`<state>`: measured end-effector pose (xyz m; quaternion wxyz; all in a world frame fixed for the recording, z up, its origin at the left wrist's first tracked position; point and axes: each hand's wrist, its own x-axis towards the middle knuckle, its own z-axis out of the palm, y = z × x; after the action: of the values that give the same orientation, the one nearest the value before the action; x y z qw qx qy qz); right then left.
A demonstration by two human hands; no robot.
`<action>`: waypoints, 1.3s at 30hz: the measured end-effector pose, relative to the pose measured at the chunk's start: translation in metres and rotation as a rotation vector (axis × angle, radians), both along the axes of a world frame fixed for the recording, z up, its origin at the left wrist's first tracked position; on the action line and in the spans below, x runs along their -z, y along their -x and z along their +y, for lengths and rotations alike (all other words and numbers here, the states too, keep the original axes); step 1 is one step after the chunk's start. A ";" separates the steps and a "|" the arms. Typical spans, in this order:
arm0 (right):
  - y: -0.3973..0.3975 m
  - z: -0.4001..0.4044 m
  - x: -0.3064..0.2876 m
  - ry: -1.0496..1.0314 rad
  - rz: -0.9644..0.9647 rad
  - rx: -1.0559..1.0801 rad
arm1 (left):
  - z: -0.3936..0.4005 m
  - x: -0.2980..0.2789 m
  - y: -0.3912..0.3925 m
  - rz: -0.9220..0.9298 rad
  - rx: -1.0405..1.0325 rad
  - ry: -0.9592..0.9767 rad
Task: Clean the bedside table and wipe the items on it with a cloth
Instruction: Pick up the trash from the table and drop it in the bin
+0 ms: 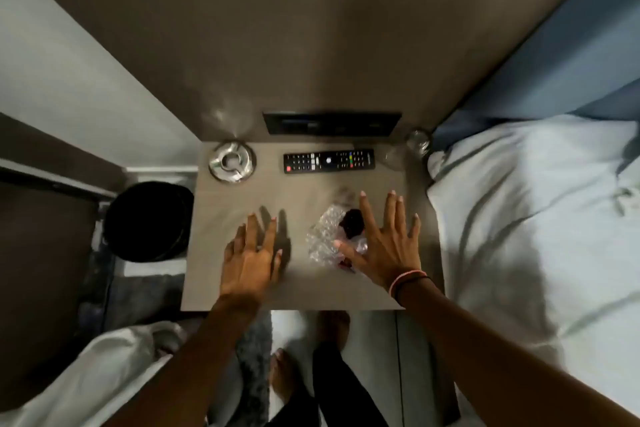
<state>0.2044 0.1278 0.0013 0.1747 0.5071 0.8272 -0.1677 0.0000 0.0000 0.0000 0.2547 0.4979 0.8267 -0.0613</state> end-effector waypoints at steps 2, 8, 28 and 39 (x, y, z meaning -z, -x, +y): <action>0.004 -0.007 0.034 0.061 -0.003 0.080 | -0.011 0.032 -0.010 -0.045 -0.074 -0.011; 0.031 -0.034 0.098 0.090 0.142 0.092 | -0.037 0.088 -0.017 -0.133 -0.124 -0.238; 0.164 -0.066 0.089 0.061 0.411 -0.089 | -0.072 0.079 0.204 -0.147 -0.578 -0.623; 0.370 -0.106 0.077 0.154 0.800 -0.021 | -0.133 0.099 0.289 -0.096 -0.730 -0.419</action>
<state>-0.1656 0.0218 -0.0754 -0.1217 0.3788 0.8200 -0.4114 -0.2888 -0.1327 -0.0989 0.1914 0.2155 0.9306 0.2257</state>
